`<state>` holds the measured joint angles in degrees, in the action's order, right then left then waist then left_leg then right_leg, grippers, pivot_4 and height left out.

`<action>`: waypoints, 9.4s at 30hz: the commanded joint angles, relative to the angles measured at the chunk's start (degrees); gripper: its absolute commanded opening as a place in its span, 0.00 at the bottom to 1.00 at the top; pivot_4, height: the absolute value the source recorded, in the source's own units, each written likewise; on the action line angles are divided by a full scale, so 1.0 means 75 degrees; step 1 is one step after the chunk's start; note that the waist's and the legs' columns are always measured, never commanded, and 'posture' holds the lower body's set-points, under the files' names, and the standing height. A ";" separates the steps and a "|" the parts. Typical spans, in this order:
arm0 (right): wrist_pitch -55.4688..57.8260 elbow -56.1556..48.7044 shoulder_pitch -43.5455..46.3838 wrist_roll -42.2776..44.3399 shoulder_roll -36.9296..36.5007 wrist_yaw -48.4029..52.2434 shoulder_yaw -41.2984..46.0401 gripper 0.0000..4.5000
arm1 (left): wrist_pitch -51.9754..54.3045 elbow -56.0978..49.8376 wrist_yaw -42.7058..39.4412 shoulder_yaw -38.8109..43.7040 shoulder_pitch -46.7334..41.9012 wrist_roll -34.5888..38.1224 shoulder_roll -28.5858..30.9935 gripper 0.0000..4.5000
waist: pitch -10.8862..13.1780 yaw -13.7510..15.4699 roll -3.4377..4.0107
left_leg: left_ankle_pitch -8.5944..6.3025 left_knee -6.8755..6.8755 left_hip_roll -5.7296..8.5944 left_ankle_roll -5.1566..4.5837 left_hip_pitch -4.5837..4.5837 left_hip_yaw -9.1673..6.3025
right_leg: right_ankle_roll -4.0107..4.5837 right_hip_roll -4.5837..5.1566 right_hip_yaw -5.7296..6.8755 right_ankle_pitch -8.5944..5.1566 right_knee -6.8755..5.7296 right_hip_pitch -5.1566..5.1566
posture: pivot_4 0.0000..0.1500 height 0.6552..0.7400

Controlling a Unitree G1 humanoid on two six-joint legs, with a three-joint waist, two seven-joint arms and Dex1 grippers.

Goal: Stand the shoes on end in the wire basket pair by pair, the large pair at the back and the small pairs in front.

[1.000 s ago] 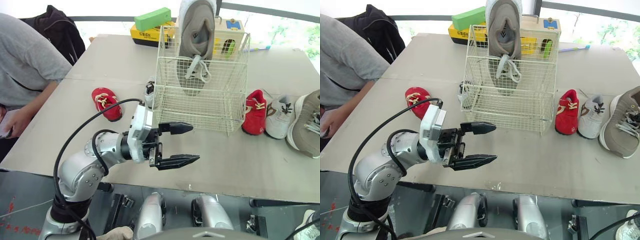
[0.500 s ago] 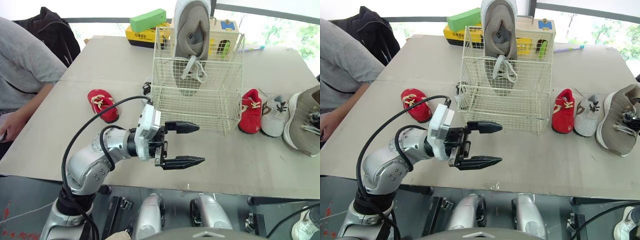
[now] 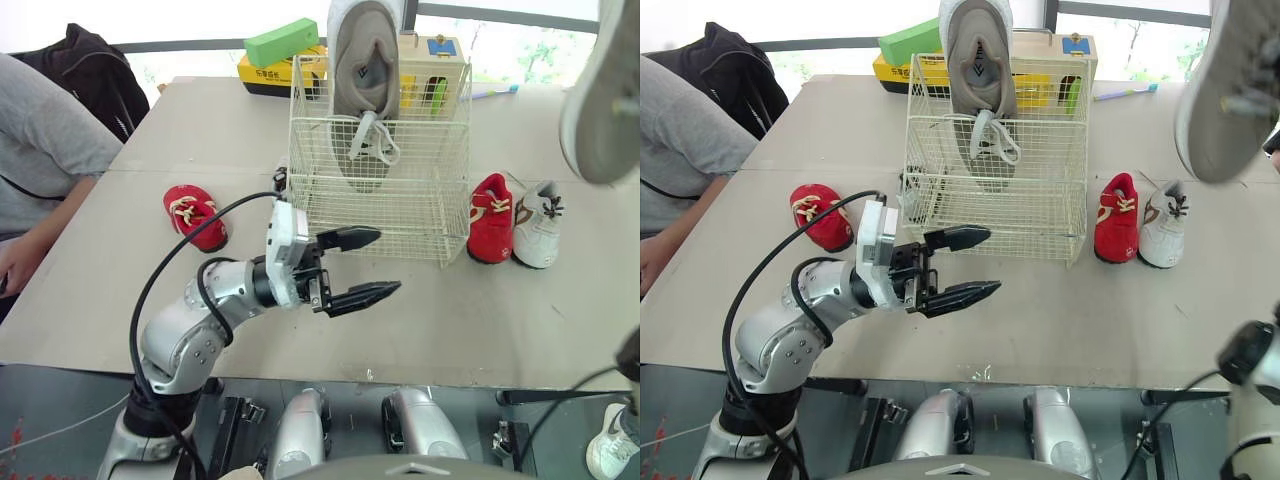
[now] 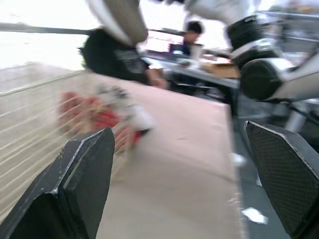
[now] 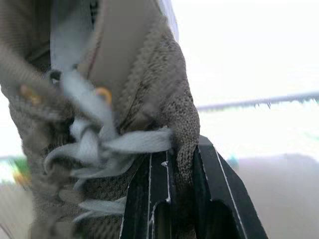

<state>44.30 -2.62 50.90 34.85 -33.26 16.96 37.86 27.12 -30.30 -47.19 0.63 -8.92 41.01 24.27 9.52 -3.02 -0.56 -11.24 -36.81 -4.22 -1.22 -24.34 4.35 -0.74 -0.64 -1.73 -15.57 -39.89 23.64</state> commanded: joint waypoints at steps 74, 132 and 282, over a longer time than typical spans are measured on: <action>-0.1115 -0.0766 -0.1325 -0.2244 0.3817 -0.2227 -0.4086 0.23 | -0.0976 -0.0864 0.0743 0.1921 0.1873 0.1102 0.0728 1.00 | -0.0116 0.0043 -0.0167 | -0.0015 0.0174 0.0008 -0.0020 0.0066 0.0130 | 0.0036 0.0103 -0.0076 0.0017 0.0134 0.0000 | 1.00 1.00; -0.1282 -0.5734 -0.5303 0.1276 -0.0392 0.2458 -0.3907 1.00 | -0.0779 0.4387 0.4919 0.0413 -0.2163 -0.3310 -0.1266 0.24 | -0.0047 0.0292 -0.0243 | -0.0014 0.0187 0.0025 -0.0018 0.0041 0.0106 | 0.0019 0.0097 -0.0058 0.0017 0.0173 -0.0004 | 1.00 1.00; -0.2053 -0.5959 -0.7846 0.3610 -0.1283 0.1803 -0.0894 0.81 | -0.5710 1.2881 -0.6041 0.0139 -0.8938 -0.3340 0.0610 0.40 | -0.0004 0.0446 -0.0192 | -0.0017 0.0022 0.0078 -0.0031 -0.0114 -0.0020 | 0.0010 0.0089 0.0141 0.0014 0.0138 0.0001 | 1.00 1.00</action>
<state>31.15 -47.45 -7.46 61.29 -42.48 27.65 27.19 -15.37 66.65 -91.86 1.08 -74.07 16.09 28.18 9.49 0.32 -1.99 -11.37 -36.68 -3.64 -1.45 -25.21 4.20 -0.66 0.03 -0.66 -15.46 -38.86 23.65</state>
